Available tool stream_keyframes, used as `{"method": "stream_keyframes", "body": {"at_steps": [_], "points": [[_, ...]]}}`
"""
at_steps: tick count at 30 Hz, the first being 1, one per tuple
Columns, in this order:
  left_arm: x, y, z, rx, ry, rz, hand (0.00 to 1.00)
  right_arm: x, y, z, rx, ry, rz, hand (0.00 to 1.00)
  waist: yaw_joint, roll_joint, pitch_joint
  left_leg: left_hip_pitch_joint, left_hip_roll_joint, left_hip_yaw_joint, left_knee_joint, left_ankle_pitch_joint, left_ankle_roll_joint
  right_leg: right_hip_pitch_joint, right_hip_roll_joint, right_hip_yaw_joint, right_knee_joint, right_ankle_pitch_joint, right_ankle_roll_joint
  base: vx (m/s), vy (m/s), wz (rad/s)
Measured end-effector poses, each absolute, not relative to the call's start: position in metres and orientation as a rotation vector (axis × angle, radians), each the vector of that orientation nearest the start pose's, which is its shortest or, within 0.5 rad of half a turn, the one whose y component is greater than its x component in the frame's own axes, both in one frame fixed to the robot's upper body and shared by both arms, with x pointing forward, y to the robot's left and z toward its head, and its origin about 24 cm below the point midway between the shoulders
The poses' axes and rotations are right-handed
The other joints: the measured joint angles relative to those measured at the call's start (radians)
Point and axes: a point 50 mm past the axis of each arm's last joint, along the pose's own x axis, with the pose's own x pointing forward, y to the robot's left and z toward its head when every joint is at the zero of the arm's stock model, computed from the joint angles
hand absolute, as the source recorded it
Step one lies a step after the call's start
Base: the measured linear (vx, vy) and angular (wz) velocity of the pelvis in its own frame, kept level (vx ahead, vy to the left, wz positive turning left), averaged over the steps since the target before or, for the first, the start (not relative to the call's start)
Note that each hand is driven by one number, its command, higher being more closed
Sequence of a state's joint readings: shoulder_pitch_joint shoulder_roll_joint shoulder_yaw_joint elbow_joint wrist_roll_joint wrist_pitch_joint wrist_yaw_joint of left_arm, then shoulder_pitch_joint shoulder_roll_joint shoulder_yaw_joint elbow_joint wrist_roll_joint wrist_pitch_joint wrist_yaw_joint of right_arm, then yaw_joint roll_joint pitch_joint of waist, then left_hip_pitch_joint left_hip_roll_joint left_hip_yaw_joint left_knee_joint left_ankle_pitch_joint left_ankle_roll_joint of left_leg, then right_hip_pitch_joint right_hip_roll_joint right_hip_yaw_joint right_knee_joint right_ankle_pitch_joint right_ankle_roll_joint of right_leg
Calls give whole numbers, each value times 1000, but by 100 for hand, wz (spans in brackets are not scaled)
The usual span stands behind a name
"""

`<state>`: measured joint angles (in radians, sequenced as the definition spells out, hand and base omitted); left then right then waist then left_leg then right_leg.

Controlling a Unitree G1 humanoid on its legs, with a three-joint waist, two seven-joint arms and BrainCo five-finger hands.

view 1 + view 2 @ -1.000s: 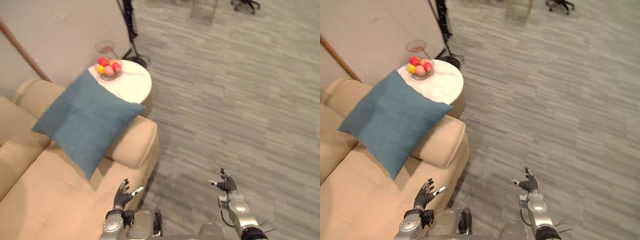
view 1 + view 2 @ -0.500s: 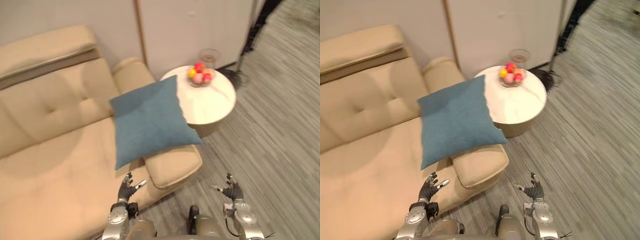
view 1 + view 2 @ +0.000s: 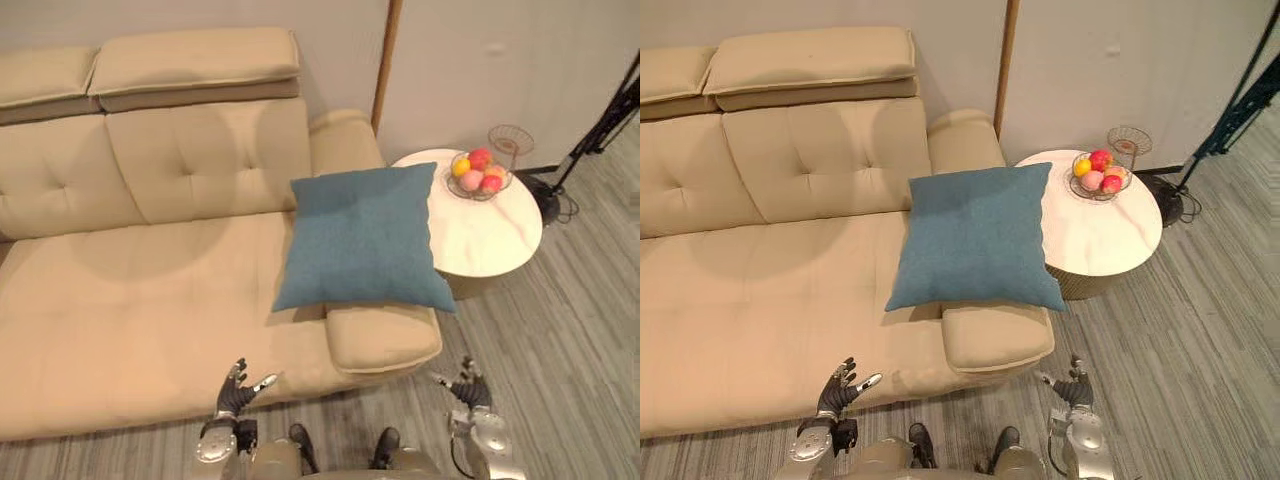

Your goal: Pick up cushions and gather them together orderly.

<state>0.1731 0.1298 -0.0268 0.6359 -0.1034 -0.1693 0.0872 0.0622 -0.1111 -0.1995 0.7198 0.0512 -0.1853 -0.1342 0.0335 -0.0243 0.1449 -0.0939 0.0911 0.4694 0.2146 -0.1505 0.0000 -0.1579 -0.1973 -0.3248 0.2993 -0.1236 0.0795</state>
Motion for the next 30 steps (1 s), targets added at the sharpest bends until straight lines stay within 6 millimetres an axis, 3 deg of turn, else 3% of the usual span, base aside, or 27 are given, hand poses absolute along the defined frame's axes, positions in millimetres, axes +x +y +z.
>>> {"method": "stream_keyframes", "body": {"at_steps": [1, 4, 9, 11, 16, 20, 21, 23, 25, 29, 30], "points": [[150, 200, -108, 64, 631, 175, 0, 174, -239, -96, -65, 564, -398, 0, -19, -9, 4, 0, -7, -2, 17, -18, 1, -17, -20, 8, 58, -38, 15, -103, -29, 1], [153, 211, -104, 83, 619, 200, 0, 179, -251, -85, -87, 515, -423, 0, -25, -13, 5, 4, -13, -6, 27, -23, 6, -18, -29, 25, 80, -41, 8, -62, 0, -3], [178, 256, -79, 140, 510, 313, 0, 190, -280, -60, -143, 417, -485, 0, -39, -12, 4, 8, -34, -70, 16, -6, 21, 17, -21, 61, 53, -31, 4, 48, 25, 33], [187, 278, -63, 164, 446, 382, 0, 207, -287, -38, -159, 318, -475, 0, -47, -8, 1, 12, -40, -85, 0, 7, 24, 34, -8, 79, 4, -19, 5, 39, 18, 18], [216, 295, -36, 170, 336, 409, 0, 245, -289, -2, -216, 184, -394, 0, -42, 2, -1, -16, -47, -106, -59, 55, 26, 31, 17, 79, -81, 25, 0, 7, -7, 7], [269, 285, -1, 168, 205, 362, 0, 288, -261, 28, -221, 70, -272, 0, -40, 8, 25, -88, -36, -139, -57, 89, 26, -7, 45, 86, -113, 52, -31, -37, -40, 22], [297, 274, 20, 178, 139, 309, 0, 311, -248, 47, -218, 12, -233, 0, -38, 14, 57, -130, -28, -153, -53, 105, 24, -43, 53, 83, -110, 62, -43, -104, -57, 20], [324, 263, 46, 177, 63, 277, 0, 334, -239, 68, -212, -38, -210, 0, -30, 15, 103, -177, -18, -161, -40, 121, 25, -81, 63, 86, -107, 74, -45, -121, -49, 10], [361, 248, 92, 175, -45, 241, 0, 366, -224, 108, -181, -122, -191, 0, -17, 19, 178, -251, -3, -166, -35, 154, 26, -157, 77, 89, -95, 99, -60, -178, -47, 2], [399, 220, 162, 194, -184, 189, 0, 402, -200, 184, -107, -266, -210, 0, -22, 18, 282, -340, 3, -164, -71, 222, 31, -269, 89, 117, -89, 142, -74, -191, -29, -6], [402, 216, 168, 198, -195, 181, 0, 404, -197, 190, -102, -282, -207, 0, -24, 18, 282, -352, 3, -164, -78, 230, 31, -286, 90, 120, -89, 148, -77, -144, -3, -9]]}}
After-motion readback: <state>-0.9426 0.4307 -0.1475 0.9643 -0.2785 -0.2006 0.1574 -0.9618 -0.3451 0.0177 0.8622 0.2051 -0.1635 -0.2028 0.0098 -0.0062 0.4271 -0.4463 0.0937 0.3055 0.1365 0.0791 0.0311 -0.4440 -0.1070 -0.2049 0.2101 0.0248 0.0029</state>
